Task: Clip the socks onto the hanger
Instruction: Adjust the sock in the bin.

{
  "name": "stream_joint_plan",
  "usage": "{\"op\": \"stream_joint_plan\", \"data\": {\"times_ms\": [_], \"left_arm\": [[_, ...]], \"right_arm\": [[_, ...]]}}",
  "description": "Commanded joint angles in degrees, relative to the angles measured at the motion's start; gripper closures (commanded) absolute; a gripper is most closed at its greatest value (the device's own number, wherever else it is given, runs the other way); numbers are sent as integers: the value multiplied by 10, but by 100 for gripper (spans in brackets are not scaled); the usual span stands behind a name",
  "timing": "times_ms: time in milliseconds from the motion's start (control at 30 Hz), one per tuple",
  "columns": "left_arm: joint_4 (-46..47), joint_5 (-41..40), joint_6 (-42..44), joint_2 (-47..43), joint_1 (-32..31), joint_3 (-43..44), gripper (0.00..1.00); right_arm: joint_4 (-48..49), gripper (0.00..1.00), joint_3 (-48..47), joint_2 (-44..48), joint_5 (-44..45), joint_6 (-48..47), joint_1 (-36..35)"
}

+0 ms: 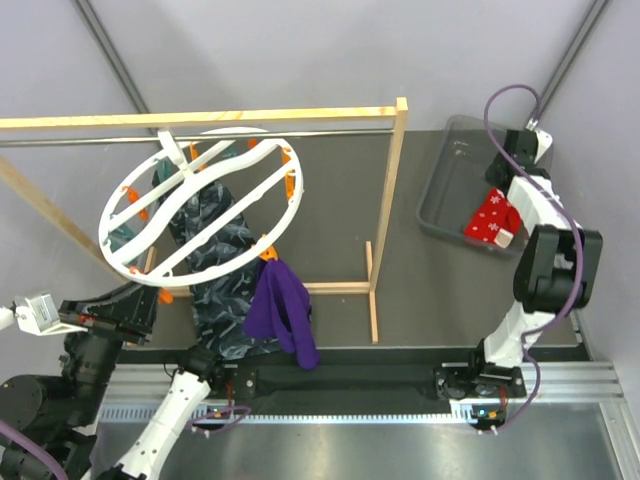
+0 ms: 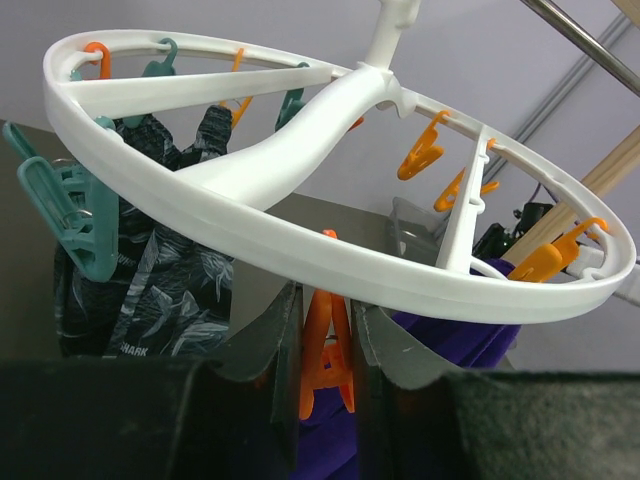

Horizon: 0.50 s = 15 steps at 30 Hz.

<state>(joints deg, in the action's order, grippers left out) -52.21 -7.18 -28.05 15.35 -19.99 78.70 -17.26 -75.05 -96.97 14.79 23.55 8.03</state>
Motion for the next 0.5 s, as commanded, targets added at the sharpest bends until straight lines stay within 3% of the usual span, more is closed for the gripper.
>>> {"op": "stream_joint_plan", "data": {"times_ms": [0,233,467], "left_arm": [[5,1,-10,-9,-1,-9,100],[-1,-13,-2,-17,-1,-20,100],[0,-16,0,-11,-1,-29,100]], "right_arm": [[12,57,-87,-64,-4,4,8],[-15,53,-140,-192,18,10,10],[-9,53,-132,-240,55,11,11]]}}
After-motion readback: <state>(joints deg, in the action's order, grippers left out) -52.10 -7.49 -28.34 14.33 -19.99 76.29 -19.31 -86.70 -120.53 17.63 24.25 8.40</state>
